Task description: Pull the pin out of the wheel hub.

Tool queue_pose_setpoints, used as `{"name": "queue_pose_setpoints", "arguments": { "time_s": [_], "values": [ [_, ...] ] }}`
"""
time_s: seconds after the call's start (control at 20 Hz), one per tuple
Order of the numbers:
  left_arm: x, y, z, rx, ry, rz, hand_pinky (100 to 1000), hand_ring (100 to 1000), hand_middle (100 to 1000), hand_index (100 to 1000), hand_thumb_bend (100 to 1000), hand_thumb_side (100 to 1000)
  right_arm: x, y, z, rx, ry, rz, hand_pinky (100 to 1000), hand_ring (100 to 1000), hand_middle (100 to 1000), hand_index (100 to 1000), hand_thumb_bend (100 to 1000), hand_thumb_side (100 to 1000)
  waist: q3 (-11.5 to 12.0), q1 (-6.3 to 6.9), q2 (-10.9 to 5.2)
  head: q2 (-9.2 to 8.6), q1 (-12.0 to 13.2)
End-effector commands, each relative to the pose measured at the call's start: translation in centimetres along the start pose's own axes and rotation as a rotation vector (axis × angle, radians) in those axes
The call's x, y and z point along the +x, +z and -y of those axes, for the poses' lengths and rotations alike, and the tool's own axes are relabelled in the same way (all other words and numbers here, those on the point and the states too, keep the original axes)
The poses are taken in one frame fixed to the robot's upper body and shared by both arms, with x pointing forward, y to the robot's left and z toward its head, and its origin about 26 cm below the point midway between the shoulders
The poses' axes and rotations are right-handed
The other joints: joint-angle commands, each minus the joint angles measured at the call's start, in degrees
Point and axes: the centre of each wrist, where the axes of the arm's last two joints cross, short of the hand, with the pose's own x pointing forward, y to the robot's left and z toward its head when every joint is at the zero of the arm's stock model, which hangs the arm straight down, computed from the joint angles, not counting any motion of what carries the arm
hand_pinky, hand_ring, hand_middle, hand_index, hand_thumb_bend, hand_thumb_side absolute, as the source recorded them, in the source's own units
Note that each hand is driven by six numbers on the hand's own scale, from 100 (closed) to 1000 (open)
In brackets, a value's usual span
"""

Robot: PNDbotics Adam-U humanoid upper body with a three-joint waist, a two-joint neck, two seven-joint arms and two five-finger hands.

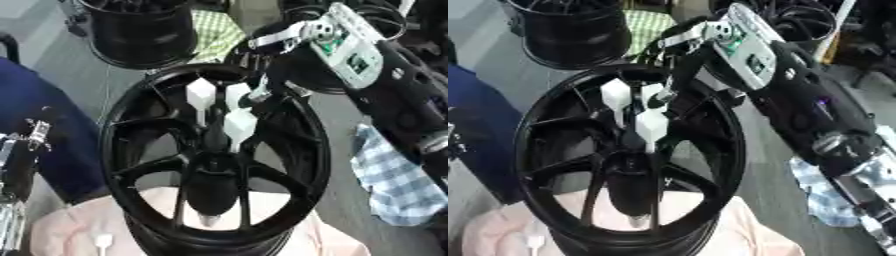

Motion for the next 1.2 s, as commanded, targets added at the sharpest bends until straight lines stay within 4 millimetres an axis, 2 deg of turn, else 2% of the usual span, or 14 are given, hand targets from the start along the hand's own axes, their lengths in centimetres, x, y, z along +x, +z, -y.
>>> {"name": "queue_pose_setpoints", "arguments": {
  "time_s": [0.05, 0.5, 0.9, 1.2],
  "values": [
    [0.7, -0.2, -0.2, -0.008, -0.018, 0.022, 711, 623, 735, 859, 361, 696, -0.1, 0.6, 1.0, -0.019, 0.037, -0.023, 796, 814, 837, 948, 493, 417, 0.06, 0.43, -0.96, -0.45, -0.21],
    [0.6, -0.2, -0.2, -0.005, -0.017, 0.022, 711, 622, 735, 860, 363, 695, -0.5, -0.2, 0.3, 0.002, 0.028, -0.033, 801, 822, 815, 903, 480, 409, 0.26, 0.44, -0.93, -0.64, -0.3],
    [0.7, -0.2, -0.2, -0.005, -0.017, 0.025, 711, 622, 734, 861, 364, 695, -1.1, 0.1, 0.5, -0.011, 0.002, -0.046, 793, 813, 800, 883, 402, 351, 0.27, 0.55, -0.81, -0.78, -0.32],
    [0.8, -0.3, -0.2, -0.006, -0.019, 0.026, 711, 622, 734, 861, 365, 694, -1.2, -0.4, 0.1, 0.006, -0.002, -0.044, 790, 811, 792, 874, 379, 326, 0.39, 0.61, -0.71, -0.88, -0.32]
  ]
}}
